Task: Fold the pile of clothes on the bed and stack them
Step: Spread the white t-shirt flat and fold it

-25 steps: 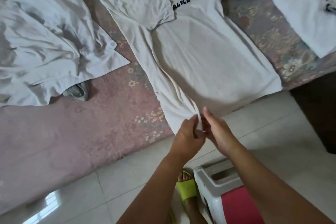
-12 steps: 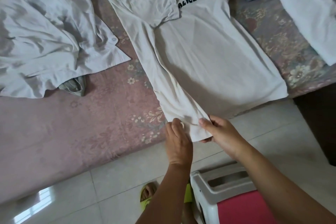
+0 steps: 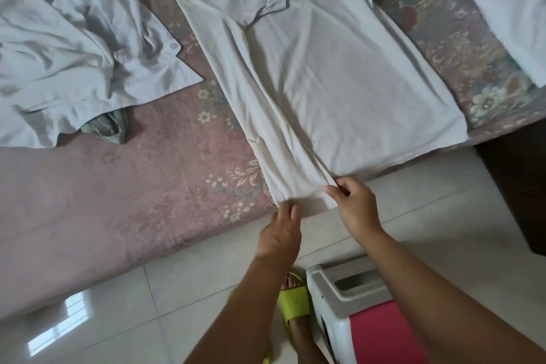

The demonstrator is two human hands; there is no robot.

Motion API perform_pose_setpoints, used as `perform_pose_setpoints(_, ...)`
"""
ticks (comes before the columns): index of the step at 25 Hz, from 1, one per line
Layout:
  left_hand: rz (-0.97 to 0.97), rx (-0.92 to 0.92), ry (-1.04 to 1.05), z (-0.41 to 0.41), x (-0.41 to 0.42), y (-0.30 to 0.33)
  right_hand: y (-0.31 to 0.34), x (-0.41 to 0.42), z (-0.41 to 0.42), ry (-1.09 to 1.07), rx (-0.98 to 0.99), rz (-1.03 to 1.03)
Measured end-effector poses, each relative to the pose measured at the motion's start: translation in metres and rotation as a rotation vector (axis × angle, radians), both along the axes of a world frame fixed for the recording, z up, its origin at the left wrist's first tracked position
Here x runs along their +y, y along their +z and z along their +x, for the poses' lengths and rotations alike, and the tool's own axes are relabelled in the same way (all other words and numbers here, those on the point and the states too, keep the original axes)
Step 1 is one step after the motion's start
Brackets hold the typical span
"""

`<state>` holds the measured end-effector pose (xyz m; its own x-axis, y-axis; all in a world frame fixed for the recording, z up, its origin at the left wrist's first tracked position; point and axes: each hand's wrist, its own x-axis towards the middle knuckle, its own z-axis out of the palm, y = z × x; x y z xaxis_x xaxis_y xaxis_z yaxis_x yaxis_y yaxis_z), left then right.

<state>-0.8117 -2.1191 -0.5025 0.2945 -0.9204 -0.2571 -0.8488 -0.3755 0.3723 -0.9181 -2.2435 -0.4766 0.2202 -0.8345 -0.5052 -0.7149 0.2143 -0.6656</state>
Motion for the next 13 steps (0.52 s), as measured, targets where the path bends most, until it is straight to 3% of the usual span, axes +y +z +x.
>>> perform_pose_setpoints(3,-0.223,-0.099,-0.148,0.023,0.002,0.003,-0.003,0.007,0.001,0.016,0.173,-0.167)
perform_pose_setpoints(5,-0.349,-0.085,0.027,0.039,-0.017,0.020,-0.003,0.008,0.008,0.028,0.179,-0.354)
perform_pose_setpoints(6,-0.360,0.013,0.248,0.044,-0.030,0.032,-0.002,0.009,0.015,0.043,0.141,-0.404)
perform_pose_setpoints(9,-0.192,0.588,0.947,0.052,-0.064,0.055,-0.002,0.016,0.030,0.086,0.045,-0.425)
perform_pose_setpoints(13,-0.039,0.829,1.095,0.055,-0.068,0.051,-0.003,0.011,0.035,0.105,0.036,-0.503)
